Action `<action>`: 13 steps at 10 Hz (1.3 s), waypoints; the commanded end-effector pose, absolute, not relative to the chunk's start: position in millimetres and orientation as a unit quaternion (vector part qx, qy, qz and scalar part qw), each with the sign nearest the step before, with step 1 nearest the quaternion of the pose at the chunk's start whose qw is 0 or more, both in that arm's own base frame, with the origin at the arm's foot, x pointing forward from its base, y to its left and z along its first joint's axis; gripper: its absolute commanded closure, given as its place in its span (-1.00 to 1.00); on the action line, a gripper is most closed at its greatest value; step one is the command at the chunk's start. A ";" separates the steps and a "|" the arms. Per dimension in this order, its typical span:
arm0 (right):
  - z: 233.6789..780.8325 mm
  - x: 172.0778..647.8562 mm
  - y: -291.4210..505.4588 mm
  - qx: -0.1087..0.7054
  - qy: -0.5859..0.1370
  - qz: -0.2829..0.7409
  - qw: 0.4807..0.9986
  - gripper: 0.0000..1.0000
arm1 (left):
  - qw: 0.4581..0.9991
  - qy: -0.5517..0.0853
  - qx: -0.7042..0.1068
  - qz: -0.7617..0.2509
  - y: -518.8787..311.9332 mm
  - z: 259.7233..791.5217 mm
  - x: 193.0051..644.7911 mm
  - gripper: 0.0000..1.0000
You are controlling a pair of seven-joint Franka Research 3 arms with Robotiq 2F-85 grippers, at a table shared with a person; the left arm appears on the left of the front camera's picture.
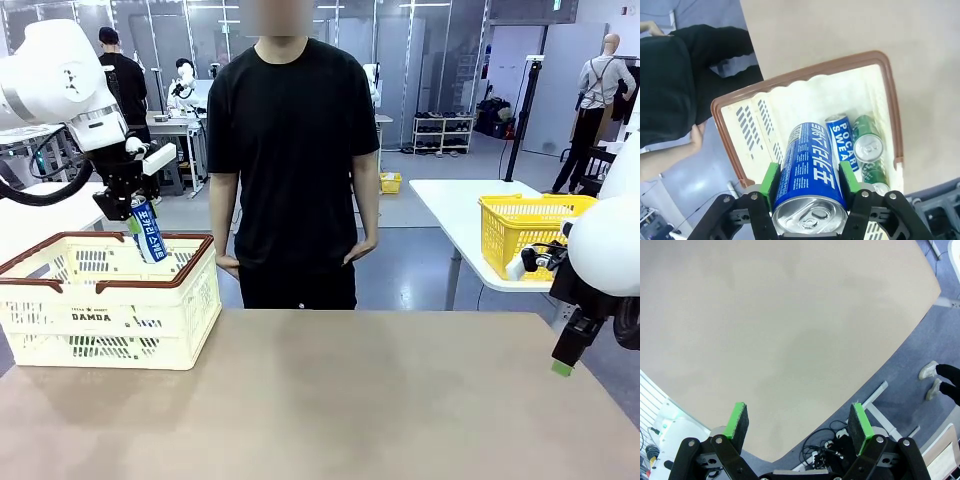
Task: Place the drinks into the Shopping basket.
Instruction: Pick up one drink and place it into the Shopping basket.
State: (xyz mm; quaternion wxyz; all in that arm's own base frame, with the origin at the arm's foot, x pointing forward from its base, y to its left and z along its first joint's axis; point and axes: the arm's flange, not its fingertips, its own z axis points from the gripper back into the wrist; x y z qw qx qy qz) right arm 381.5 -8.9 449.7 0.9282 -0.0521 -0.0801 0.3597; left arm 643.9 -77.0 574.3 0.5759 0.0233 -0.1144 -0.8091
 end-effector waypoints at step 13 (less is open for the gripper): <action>449.8 380.8 -6.7 -0.052 -0.081 0.353 0.931 -1.00 | 0.580 -0.099 -0.015 -0.808 -46.9 457.3 711.7 -0.16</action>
